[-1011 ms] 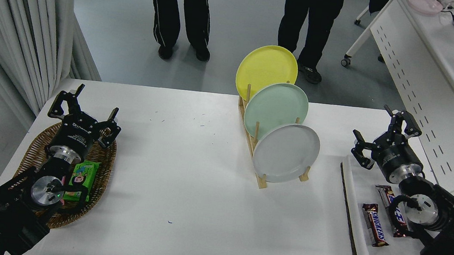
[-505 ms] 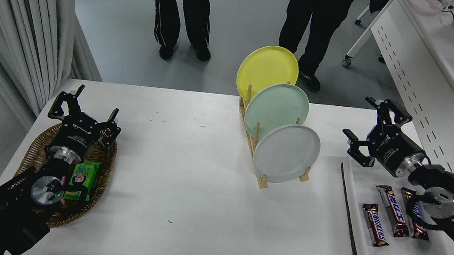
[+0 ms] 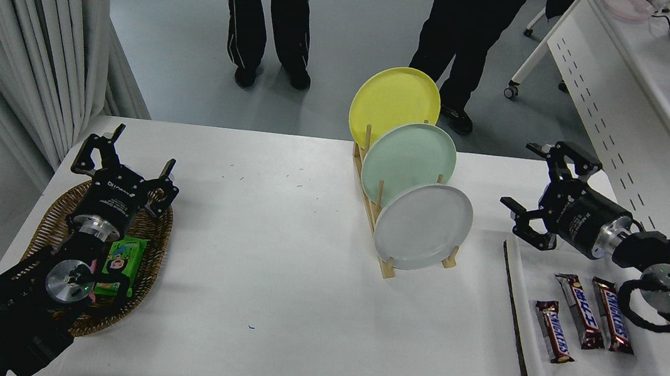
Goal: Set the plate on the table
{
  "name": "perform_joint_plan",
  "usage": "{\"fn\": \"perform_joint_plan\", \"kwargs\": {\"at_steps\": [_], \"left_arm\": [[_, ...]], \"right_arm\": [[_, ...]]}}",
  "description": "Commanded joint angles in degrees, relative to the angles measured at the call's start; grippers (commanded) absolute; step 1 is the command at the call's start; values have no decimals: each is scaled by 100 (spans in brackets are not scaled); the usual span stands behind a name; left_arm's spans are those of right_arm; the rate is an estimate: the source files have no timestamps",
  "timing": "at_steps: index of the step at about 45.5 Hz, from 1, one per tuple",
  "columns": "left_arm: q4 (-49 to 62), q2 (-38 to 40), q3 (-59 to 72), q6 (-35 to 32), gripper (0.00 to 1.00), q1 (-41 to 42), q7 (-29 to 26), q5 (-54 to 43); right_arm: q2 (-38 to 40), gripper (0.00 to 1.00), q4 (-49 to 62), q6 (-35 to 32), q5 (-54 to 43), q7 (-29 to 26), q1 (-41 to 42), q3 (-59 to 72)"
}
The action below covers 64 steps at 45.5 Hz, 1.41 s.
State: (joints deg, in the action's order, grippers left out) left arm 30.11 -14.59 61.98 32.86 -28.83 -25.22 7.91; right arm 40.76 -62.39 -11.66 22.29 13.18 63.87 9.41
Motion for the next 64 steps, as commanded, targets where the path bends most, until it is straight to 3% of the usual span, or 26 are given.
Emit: {"fn": "perform_joint_plan", "kwargs": {"at_steps": [1, 9, 16, 26, 35, 64], "left_arm": [[4, 0, 7, 2, 100, 0, 0, 0], [4, 0, 7, 2, 100, 0, 0, 0], [-5, 0, -2, 2, 100, 0, 0, 0], [4, 0, 7, 2, 100, 0, 0, 0], [4, 0, 7, 2, 100, 0, 0, 0], [-5, 0, 7, 2, 100, 0, 0, 0]], "right_arm": [[2, 100, -98, 129, 276, -685, 257, 157], [-262, 100, -98, 515, 276, -1327, 416, -61], [-525, 100, -89, 1227, 214, -1353, 389, -449], [-745, 100, -71, 1447, 214, -1380, 433, -510], [-1044, 100, 8, 2141, 328, -1397, 442, -519], [-1598, 100, 104, 2230, 311, -1397, 459, -528]]}}
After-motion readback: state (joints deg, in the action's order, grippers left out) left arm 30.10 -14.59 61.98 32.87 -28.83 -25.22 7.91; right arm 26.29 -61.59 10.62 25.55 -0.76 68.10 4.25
